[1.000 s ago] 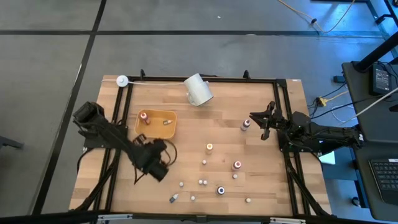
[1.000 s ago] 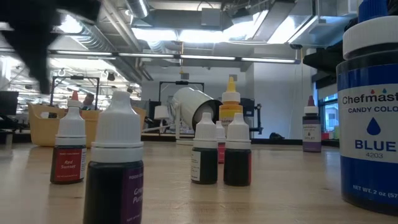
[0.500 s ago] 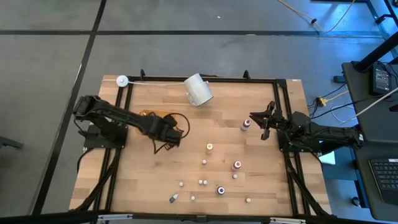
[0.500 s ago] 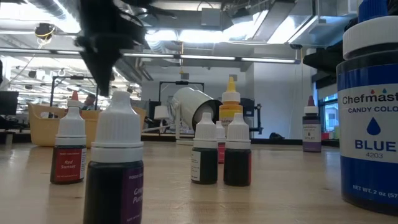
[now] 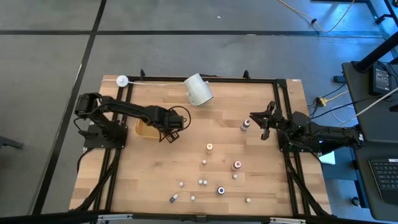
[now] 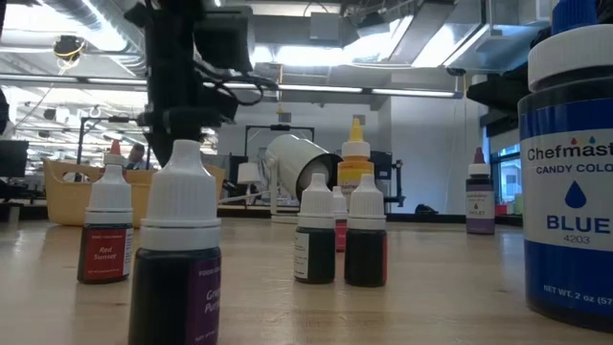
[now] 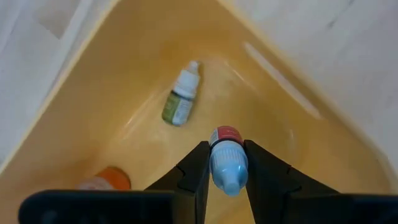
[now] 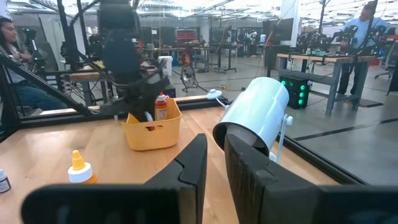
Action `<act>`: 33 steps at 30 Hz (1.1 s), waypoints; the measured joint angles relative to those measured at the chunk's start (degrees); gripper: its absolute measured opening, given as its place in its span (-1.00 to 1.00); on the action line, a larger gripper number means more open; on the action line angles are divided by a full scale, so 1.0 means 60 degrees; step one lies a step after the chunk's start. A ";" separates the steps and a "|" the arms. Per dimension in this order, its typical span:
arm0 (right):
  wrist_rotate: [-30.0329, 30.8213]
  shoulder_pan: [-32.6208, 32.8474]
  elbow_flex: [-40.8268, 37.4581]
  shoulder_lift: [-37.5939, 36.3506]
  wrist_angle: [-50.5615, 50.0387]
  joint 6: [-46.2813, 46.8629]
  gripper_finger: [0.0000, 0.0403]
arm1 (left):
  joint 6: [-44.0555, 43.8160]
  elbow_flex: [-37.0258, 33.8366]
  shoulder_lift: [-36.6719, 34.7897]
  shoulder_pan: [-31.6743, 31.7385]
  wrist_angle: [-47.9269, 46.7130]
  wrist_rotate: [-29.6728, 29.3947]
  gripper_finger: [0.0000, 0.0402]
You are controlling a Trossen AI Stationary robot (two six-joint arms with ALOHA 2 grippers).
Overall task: Pick & Place food coloring
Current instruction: Put the bottom small pink food coloring bottle into the bin, then put the left small red food coloring bottle into the bin
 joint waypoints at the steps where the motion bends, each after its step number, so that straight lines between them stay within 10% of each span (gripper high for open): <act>1: 0.0004 -0.0004 0.0000 0.0000 0.0000 0.0000 -0.69 | 0.0043 -0.0123 0.0000 0.0096 0.0183 -0.0003 -0.60; 33: 0.0001 -0.0001 -0.0002 0.0002 0.0001 0.0001 -0.69 | 0.0399 0.0656 -0.0632 0.0047 -0.0040 0.0370 -0.50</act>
